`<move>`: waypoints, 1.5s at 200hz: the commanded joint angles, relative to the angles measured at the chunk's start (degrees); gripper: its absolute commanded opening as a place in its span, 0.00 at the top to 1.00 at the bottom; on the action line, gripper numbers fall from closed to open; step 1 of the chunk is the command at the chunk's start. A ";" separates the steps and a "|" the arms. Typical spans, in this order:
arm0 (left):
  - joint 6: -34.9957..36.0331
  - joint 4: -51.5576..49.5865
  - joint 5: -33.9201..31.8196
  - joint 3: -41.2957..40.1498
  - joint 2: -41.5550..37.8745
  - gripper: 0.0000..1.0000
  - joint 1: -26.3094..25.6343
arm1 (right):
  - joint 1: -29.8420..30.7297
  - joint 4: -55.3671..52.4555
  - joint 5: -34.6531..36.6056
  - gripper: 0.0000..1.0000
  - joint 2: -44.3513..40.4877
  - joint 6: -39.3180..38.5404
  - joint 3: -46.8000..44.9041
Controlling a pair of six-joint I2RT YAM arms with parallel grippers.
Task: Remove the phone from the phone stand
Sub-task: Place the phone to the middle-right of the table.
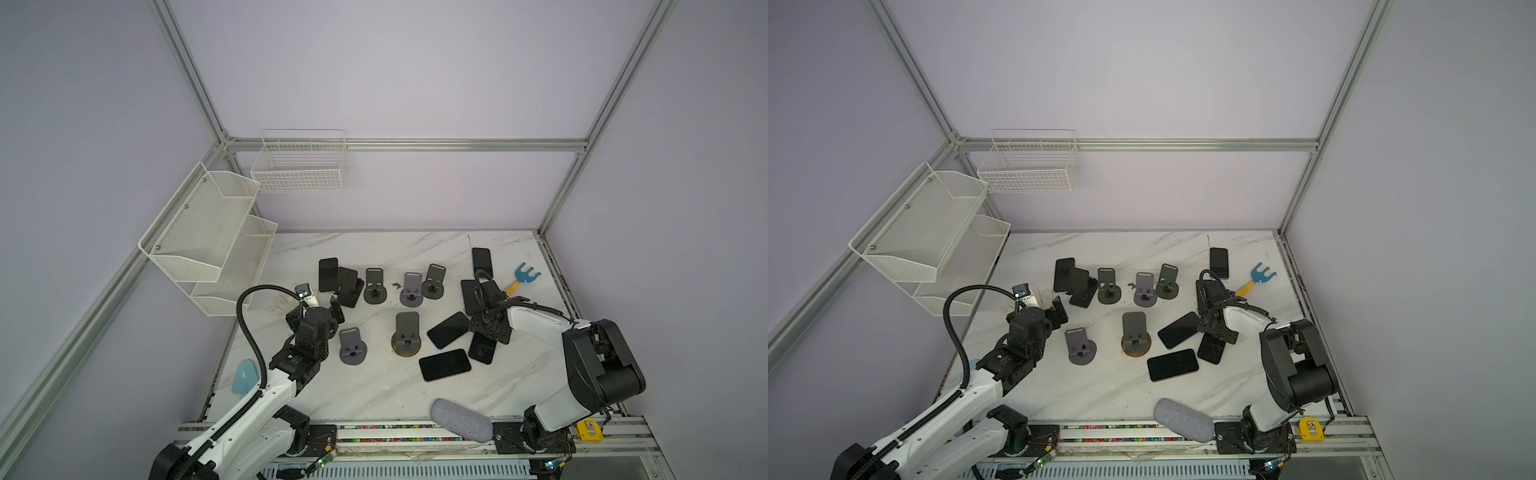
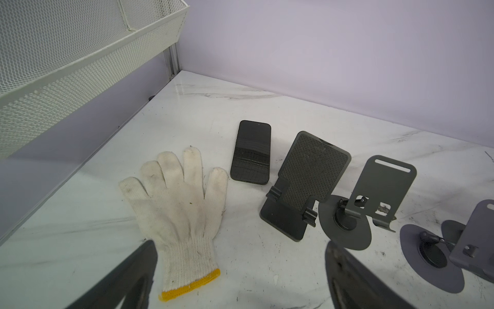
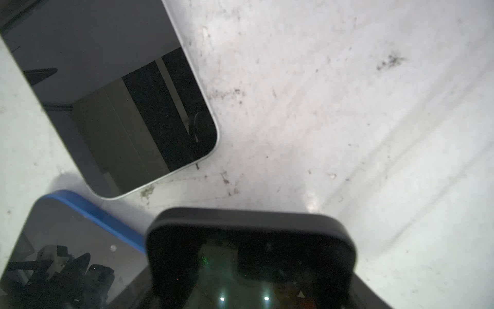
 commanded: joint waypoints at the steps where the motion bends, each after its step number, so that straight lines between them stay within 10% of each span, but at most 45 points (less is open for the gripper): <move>1: -1.29 2.34 0.08 -1.59 -0.66 0.04 0.02 | -0.18 -5.54 0.78 0.22 3.42 -0.16 -1.88; 130: -0.94 1.87 -0.59 -1.39 -0.71 0.04 -0.03 | 0.18 -5.71 1.84 0.13 0.45 0.43 -1.74; 202: 5.65 4.23 -10.53 -1.20 -1.48 0.01 -0.03 | 0.20 2.93 1.89 0.03 -26.70 1.91 -1.64; 230: 10.04 8.51 -6.45 -0.66 1.00 0.00 0.27 | 0.18 9.10 10.81 0.03 -33.65 -2.90 -1.14; 260: 6.78 4.46 -16.28 3.12 6.14 0.00 1.60 | 0.18 17.53 17.45 0.03 -39.66 -5.69 -2.48; 300: 7.17 7.92 -8.56 1.05 7.44 0.00 8.21 | 0.18 34.90 21.04 0.03 -47.78 -10.03 -11.94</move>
